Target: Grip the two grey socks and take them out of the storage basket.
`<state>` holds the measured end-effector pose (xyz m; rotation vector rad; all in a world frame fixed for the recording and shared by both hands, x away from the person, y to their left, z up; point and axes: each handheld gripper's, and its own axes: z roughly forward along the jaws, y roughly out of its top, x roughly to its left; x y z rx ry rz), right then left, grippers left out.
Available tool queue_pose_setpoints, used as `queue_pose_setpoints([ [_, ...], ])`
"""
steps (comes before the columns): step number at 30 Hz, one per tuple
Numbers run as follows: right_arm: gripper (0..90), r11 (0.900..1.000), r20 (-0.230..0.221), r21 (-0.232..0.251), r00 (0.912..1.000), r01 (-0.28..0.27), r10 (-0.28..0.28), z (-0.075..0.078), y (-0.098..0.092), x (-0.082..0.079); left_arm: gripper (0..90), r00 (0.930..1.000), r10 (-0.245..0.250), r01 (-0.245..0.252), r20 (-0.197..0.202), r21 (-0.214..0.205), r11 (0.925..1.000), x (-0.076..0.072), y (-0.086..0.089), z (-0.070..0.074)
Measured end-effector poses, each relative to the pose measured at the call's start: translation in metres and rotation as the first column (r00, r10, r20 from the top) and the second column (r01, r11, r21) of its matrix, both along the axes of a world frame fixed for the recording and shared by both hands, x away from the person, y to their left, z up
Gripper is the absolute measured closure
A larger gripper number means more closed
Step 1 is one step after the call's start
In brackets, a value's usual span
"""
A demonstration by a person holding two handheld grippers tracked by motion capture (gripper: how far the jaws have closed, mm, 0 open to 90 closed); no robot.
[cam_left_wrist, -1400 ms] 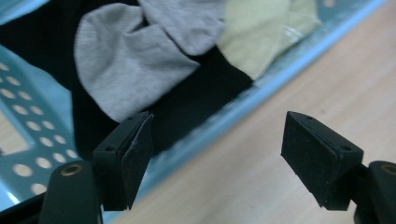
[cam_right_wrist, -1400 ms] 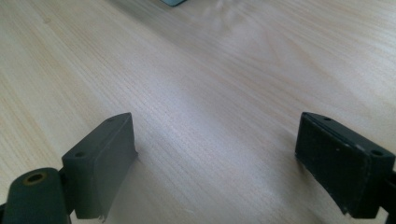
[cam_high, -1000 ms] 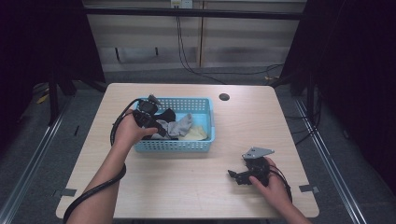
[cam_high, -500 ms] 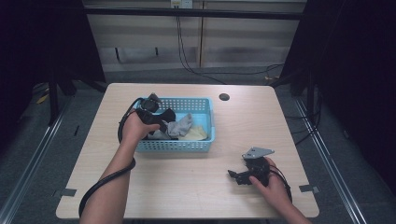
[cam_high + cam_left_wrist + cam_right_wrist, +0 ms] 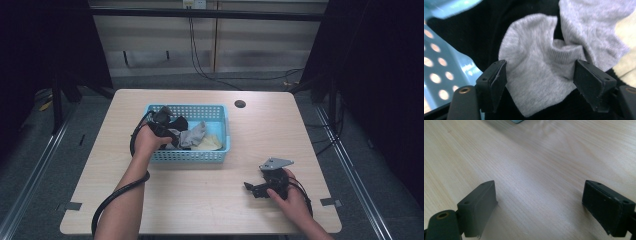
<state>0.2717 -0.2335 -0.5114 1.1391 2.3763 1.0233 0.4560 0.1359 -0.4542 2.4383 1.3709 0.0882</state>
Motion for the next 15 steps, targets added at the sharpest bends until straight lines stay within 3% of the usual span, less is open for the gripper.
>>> queue_pose_setpoints([
  [8,11.6,1.0000,-0.001,-0.001,1.0000,0.001,-0.001,0.0002,0.0000,-0.0001,45.7,0.9984,0.008,-0.009,-0.057,-0.015,0.9999,-0.0011,-0.0007,-0.0060],
  [11,11.6,1.0000,-0.003,0.001,1.0000,0.003,-0.003,0.0001,0.0001,-0.0003,57.1,0.9976,0.013,-0.014,-0.067,-0.007,0.9999,-0.0014,-0.0008,-0.0063],
  [12,11.5,1.0000,-0.001,0.000,1.0000,0.001,-0.001,0.0001,0.0000,-0.0001,57.1,0.9973,0.014,-0.015,-0.071,-0.009,0.9999,-0.0015,-0.0006,-0.0059],
  [14,11.6,1.0000,0.000,-0.001,1.0000,0.000,0.000,0.0000,0.0000,0.0000,69.4,0.9973,0.020,-0.020,-0.071,-0.002,0.9998,-0.0015,0.0000,-0.0030],
  [15,11.6,1.0000,0.000,-0.001,1.0000,0.000,0.000,0.0000,0.0000,0.0000,69.4,0.9973,0.018,-0.018,-0.071,0.000,0.9998,-0.0014,0.0006,-0.0004],
])
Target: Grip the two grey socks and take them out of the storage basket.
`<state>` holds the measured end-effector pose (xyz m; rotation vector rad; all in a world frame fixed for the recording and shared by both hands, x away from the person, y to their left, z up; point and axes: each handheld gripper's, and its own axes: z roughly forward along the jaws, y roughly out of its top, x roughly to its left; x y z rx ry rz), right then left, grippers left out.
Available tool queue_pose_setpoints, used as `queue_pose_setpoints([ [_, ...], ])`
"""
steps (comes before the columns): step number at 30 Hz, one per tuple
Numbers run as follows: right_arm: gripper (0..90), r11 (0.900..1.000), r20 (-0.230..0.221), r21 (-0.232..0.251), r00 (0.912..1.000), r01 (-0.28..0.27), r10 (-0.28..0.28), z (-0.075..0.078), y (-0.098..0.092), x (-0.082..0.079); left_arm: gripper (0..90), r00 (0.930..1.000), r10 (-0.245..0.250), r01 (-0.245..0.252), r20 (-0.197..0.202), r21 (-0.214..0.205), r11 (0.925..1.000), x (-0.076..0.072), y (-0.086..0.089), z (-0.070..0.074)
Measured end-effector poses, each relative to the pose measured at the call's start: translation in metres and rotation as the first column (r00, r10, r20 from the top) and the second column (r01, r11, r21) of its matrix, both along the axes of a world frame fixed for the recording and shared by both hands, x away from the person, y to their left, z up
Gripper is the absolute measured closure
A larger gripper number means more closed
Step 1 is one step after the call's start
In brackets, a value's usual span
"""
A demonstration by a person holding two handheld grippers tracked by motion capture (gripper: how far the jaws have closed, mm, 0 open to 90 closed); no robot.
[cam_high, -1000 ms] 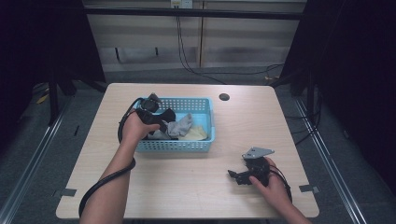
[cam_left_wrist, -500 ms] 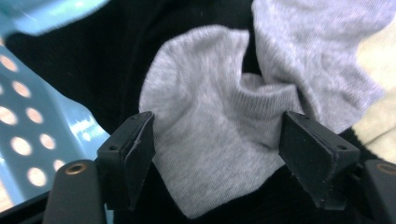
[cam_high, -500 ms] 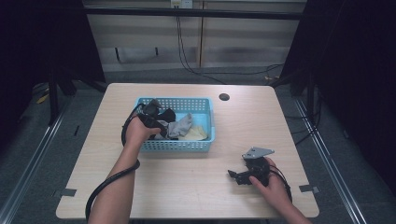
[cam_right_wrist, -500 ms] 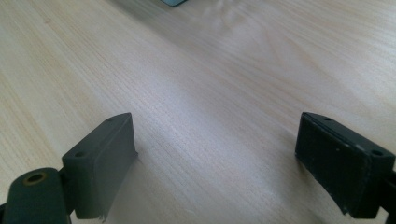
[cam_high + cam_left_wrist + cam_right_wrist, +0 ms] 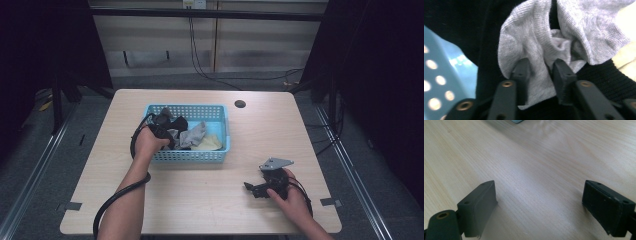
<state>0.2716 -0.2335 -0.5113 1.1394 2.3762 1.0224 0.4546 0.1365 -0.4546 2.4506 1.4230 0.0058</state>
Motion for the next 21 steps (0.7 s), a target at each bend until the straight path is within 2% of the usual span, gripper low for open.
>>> queue_pose_setpoints([
  [3,11.6,1.0000,-0.002,0.000,1.0000,0.000,0.000,0.000,0.000,0.000,76.6,1.0000,0.001,-0.001,0.006,-0.001,1.0000,0.001,0.002,0.010],
  [5,11.6,1.0000,0.000,0.001,1.0000,-0.001,0.001,0.000,0.000,0.000,76.8,0.9999,0.004,-0.004,0.010,0.000,1.0000,0.000,0.001,0.013],
  [13,11.5,1.0000,-0.002,0.003,1.0000,0.003,-0.003,0.000,0.000,0.000,79.8,0.9986,-0.011,0.011,0.051,-0.006,0.9999,-0.001,0.002,0.042],
  [19,11.6,1.0000,0.003,0.001,1.0000,0.003,-0.003,0.000,0.000,0.000,81.2,0.9984,-0.035,0.035,0.044,0.005,0.9994,-0.001,0.001,0.063],
  [20,11.6,1.0000,0.003,0.001,1.0000,0.003,-0.003,0.000,0.000,0.000,81.3,0.9984,-0.035,0.035,0.044,0.005,0.9994,-0.001,0.001,0.063],
  [21,11.5,1.0000,0.002,0.002,1.0000,0.001,-0.001,0.000,0.000,0.000,81.3,0.9975,-0.044,0.044,0.055,0.006,0.9990,-0.001,0.001,0.066],
])
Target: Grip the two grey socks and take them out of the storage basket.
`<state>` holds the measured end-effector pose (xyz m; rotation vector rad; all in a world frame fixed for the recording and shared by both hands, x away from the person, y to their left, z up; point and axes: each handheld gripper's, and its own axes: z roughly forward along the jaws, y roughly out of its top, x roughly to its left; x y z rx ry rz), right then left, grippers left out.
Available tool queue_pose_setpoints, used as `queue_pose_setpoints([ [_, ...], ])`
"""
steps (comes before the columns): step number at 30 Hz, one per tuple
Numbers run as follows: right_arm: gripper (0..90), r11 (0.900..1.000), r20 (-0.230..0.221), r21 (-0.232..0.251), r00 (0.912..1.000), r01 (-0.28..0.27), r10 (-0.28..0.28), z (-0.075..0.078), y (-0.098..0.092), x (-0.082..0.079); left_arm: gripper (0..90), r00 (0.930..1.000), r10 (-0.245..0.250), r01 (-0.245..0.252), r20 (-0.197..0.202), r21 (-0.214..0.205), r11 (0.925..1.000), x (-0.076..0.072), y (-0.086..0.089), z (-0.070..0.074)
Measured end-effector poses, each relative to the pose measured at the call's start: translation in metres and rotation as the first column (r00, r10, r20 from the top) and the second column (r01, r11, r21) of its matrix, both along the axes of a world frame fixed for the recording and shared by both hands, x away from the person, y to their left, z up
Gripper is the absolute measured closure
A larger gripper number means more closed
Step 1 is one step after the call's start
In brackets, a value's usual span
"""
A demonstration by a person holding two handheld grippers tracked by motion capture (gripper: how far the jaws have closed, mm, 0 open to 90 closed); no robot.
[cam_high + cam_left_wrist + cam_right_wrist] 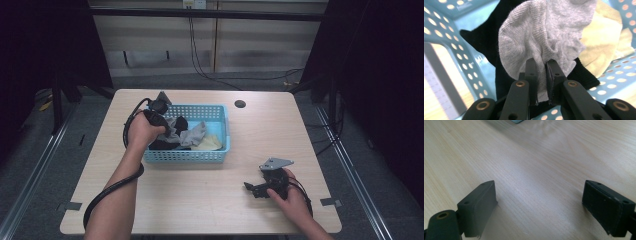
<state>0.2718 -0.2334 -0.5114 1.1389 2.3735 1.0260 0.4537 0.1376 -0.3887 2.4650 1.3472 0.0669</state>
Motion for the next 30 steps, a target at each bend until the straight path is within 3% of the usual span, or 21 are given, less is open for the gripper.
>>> queue_pose_setpoints([
  [4,11.5,1.0000,0.001,-0.001,1.0000,0.002,-0.002,0.000,0.000,0.000,81.4,0.9999,0.009,-0.009,0.008,-0.018,0.9998,-0.001,0.000,0.011],
  [16,11.5,1.0000,-0.003,0.001,1.0000,0.002,-0.002,0.000,0.000,0.000,81.3,0.9953,-0.089,0.088,-0.039,-0.026,0.9958,-0.010,-0.003,0.037],
  [23,11.5,1.0000,0.000,0.001,1.0000,0.001,-0.001,0.000,0.000,0.000,81.3,0.9923,-0.118,0.115,-0.040,-0.055,0.9918,-0.023,-0.002,0.053],
  [27,11.6,1.0000,0.000,0.002,1.0000,0.000,0.000,0.000,0.000,0.000,81.3,0.9884,-0.143,0.139,-0.053,-0.059,0.9885,-0.031,-0.001,0.061],
  [30,11.6,1.0000,0.001,0.000,1.0000,0.002,-0.002,0.000,0.000,0.000,81.3,0.9830,-0.179,0.177,-0.039,-0.058,0.9825,-0.044,-0.002,0.066],
])
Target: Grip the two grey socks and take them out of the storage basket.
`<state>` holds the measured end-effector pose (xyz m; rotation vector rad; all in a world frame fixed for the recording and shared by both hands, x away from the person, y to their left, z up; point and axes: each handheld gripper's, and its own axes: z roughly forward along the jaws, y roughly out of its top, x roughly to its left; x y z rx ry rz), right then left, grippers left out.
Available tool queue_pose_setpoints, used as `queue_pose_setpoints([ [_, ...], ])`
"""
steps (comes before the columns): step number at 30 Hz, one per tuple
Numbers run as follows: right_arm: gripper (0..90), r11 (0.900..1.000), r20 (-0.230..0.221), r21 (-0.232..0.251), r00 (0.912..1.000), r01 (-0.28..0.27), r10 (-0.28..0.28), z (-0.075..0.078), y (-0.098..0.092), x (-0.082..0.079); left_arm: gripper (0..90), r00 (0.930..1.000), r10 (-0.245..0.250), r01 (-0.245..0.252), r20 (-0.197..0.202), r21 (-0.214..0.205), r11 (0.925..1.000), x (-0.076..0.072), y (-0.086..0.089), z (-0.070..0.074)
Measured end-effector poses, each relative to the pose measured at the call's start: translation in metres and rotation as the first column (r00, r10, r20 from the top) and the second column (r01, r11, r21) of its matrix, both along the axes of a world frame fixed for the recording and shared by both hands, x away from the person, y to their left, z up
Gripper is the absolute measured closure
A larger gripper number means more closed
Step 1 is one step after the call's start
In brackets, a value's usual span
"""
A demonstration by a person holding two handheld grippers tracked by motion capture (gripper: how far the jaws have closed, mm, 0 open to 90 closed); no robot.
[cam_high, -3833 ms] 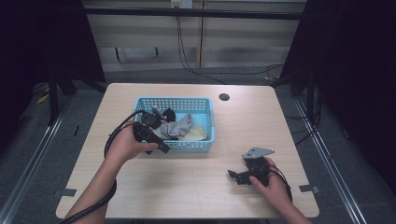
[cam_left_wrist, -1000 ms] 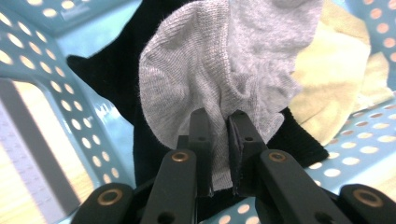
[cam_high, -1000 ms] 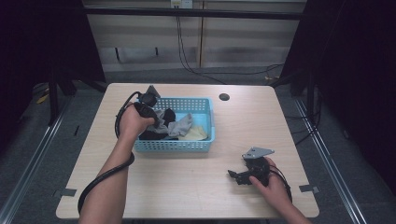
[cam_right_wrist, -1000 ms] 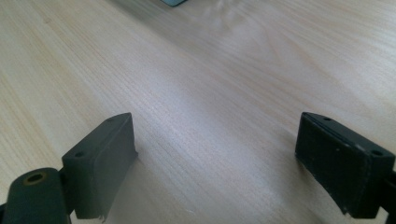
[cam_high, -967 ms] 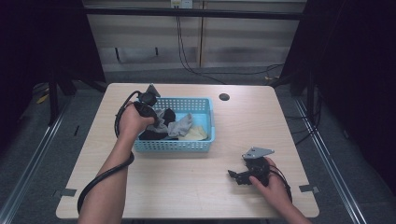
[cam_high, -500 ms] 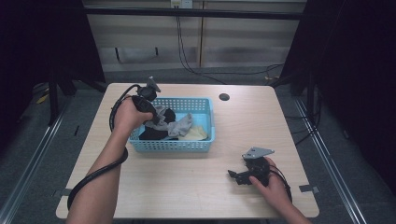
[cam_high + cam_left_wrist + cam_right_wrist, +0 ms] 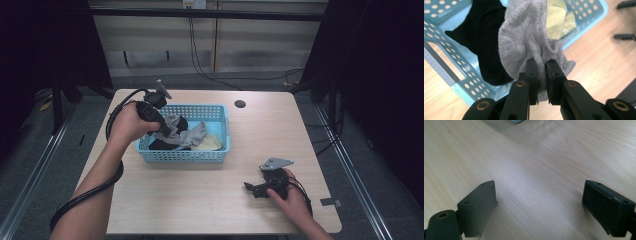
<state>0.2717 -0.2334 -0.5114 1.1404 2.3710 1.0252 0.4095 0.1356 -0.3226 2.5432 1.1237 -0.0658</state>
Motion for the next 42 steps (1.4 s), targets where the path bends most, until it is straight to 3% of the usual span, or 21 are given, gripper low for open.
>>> queue_pose_setpoints([
  [8,11.5,1.0000,0.000,0.002,1.0000,-0.002,0.002,0.000,0.000,0.000,81.3,0.9970,-0.077,0.077,0.007,0.004,0.9970,-0.023,-0.009,-0.003],
  [10,11.5,1.0000,-0.001,-0.001,1.0000,-0.002,0.002,0.000,0.000,0.000,81.3,0.9929,-0.119,0.119,0.001,0.004,0.9929,-0.033,-0.014,-0.007],
  [13,11.5,1.0000,-0.001,0.000,1.0000,-0.003,0.003,0.000,0.000,0.000,81.3,0.9905,-0.138,0.138,-0.003,0.000,0.9905,-0.040,-0.017,-0.011],
  [16,11.5,1.0000,-0.003,0.000,1.0000,-0.001,0.001,0.000,0.000,0.000,81.2,0.9823,-0.187,0.187,-0.010,-0.010,0.9824,-0.053,-0.023,-0.022],
  [21,11.5,1.0000,-0.004,-0.002,1.0000,-0.004,0.004,0.000,0.000,0.000,81.1,0.9769,-0.213,0.213,-0.013,-0.031,0.9766,-0.062,-0.028,-0.033],
  [35,11.5,1.0000,-0.005,-0.002,1.0000,-0.002,0.002,0.000,0.000,0.000,79.6,0.9583,-0.280,0.279,-0.058,-0.022,0.9600,-0.081,-0.043,-0.079],
  [40,11.6,1.0000,-0.003,-0.003,1.0000,-0.003,0.003,0.000,0.000,0.000,68.5,0.9558,-0.288,0.288,-0.057,-0.007,0.9575,-0.085,-0.045,-0.085],
  [42,11.6,1.0000,-0.005,-0.002,1.0000,-0.002,0.002,0.000,0.000,0.000,65.1,0.9566,-0.287,0.287,-0.049,-0.018,0.9578,-0.085,-0.045,-0.085],
])
